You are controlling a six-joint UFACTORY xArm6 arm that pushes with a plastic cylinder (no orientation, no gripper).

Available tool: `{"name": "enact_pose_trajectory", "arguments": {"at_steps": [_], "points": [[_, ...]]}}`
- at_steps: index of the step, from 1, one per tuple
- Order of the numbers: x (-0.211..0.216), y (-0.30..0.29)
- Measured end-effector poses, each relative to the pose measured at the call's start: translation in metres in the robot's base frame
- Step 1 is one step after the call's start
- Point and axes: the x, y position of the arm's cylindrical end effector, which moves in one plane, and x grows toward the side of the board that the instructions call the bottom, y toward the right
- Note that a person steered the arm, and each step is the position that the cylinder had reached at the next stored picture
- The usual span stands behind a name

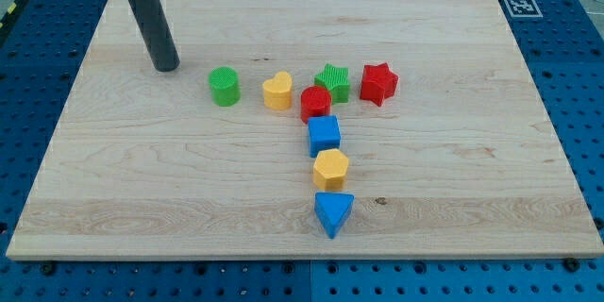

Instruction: Push the green circle close to the yellow heart

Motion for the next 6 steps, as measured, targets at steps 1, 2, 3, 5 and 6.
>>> {"name": "enact_pose_trajectory", "arguments": {"at_steps": [1, 2, 3, 5, 6], "points": [[0.0043, 0.0012], [0.0122, 0.0012], [0.013, 0.0012], [0.013, 0.0042], [0.0133, 0.0106]]}}
